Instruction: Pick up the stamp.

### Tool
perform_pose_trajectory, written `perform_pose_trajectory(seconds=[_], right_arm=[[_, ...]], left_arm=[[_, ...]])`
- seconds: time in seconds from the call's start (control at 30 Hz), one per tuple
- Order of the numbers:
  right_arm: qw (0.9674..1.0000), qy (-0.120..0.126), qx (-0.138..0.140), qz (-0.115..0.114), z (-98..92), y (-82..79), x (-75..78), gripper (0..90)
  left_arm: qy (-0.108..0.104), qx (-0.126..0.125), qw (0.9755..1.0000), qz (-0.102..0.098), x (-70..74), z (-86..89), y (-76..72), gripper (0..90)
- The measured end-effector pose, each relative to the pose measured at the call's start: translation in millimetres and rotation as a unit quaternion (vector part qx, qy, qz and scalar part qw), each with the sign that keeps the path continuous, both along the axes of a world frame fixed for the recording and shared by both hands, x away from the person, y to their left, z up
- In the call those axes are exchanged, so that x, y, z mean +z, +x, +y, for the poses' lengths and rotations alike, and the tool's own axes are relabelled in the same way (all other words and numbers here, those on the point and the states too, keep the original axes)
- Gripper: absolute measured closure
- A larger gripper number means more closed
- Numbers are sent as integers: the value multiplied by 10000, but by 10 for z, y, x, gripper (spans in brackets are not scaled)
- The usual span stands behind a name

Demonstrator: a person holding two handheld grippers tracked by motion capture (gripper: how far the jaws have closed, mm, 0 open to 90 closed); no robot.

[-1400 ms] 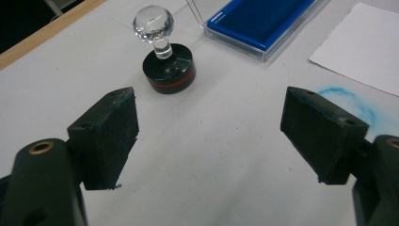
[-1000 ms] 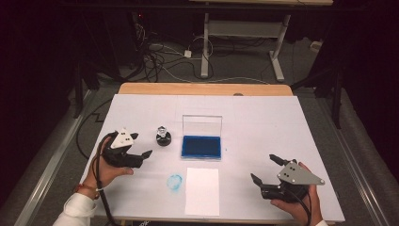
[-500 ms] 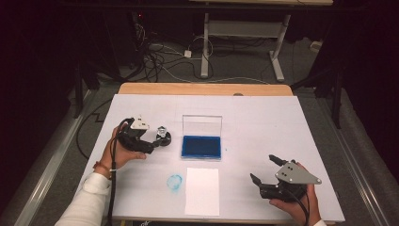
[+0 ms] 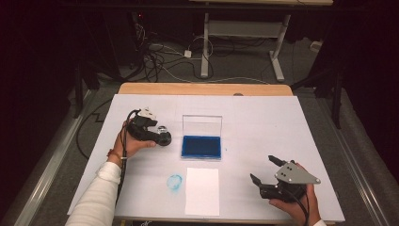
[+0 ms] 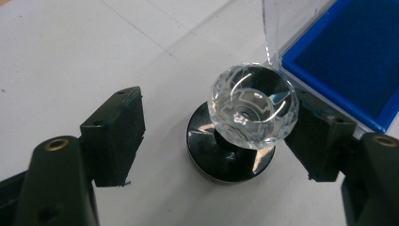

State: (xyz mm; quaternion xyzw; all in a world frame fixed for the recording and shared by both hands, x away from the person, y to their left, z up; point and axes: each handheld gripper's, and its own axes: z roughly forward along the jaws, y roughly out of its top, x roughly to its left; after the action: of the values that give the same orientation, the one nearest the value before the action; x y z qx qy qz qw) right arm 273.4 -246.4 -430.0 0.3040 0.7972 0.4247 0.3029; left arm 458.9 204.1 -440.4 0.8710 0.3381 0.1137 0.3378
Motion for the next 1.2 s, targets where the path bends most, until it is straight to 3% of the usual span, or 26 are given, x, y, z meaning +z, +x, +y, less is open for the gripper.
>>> perform_pose_trajectory(seconds=[0.27,0.37,0.87,1.2], right_arm=[[10000,-18,33,6,-1,-2,-4,190],[10000,-32,50,39,4,-2,-8,200],[9999,-60,85,52,10,-3,-12,208],[9999,-79,107,110,29,5,-26,192]], left_arm=[[123,-306,9994,-102,9,-106,-15,401],[83,-383,9992,-118,13,-118,-23,527],[230,-372,9986,-295,24,-149,-121,543],[-195,-451,9972,-564,202,-90,-360,543]])
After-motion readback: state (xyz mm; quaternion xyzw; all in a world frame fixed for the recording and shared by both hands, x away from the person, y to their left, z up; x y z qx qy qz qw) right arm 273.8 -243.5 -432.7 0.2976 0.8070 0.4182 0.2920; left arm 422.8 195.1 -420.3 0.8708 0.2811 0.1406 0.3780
